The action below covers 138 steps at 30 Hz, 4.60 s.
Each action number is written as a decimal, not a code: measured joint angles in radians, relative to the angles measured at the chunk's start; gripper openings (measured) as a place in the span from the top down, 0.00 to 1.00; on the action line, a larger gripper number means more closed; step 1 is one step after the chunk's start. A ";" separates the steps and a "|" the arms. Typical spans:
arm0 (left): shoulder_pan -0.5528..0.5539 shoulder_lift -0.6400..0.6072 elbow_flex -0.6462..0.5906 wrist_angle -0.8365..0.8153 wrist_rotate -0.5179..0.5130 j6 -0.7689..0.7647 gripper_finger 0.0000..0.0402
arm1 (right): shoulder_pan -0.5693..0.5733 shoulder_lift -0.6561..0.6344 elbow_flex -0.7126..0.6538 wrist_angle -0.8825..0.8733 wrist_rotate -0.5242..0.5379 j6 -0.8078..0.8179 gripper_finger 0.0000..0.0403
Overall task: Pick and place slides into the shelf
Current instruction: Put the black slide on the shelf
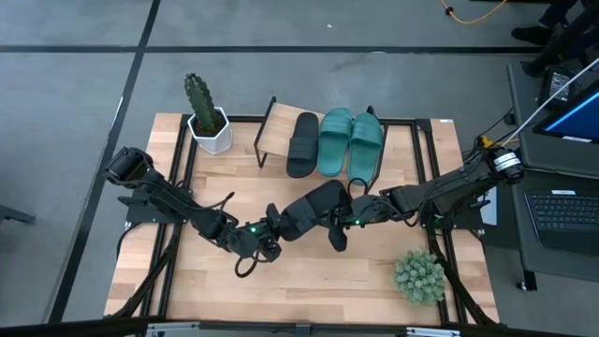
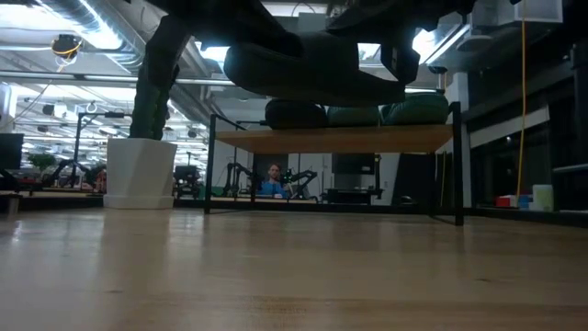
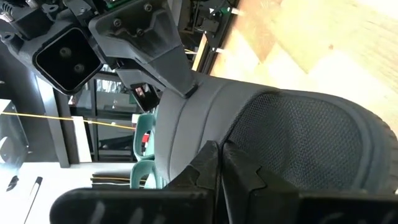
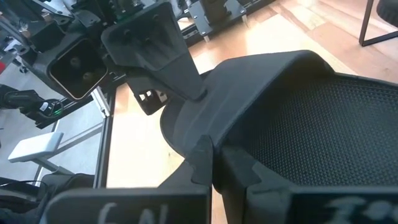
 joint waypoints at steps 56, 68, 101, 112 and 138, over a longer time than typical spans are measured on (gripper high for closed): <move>-0.222 -0.232 -0.001 -0.034 -0.558 0.080 1.00 | 0.006 -0.002 0.002 -0.028 -0.052 -0.264 0.88; -0.123 -0.274 -0.001 -0.034 -0.609 0.045 1.00 | 0.041 0.001 0.002 -0.023 -0.021 -0.504 0.99; 0.446 -0.279 0.000 -0.217 -0.424 -0.220 1.00 | 0.068 0.106 0.000 0.150 0.088 -0.625 0.99; 0.494 -0.244 0.000 -0.344 -0.337 -0.373 1.00 | 0.067 0.106 0.000 0.160 0.088 -0.629 0.99; 0.453 -0.155 -0.002 -0.347 -0.200 -0.424 1.00 | 0.067 0.105 0.000 0.161 0.089 -0.629 0.99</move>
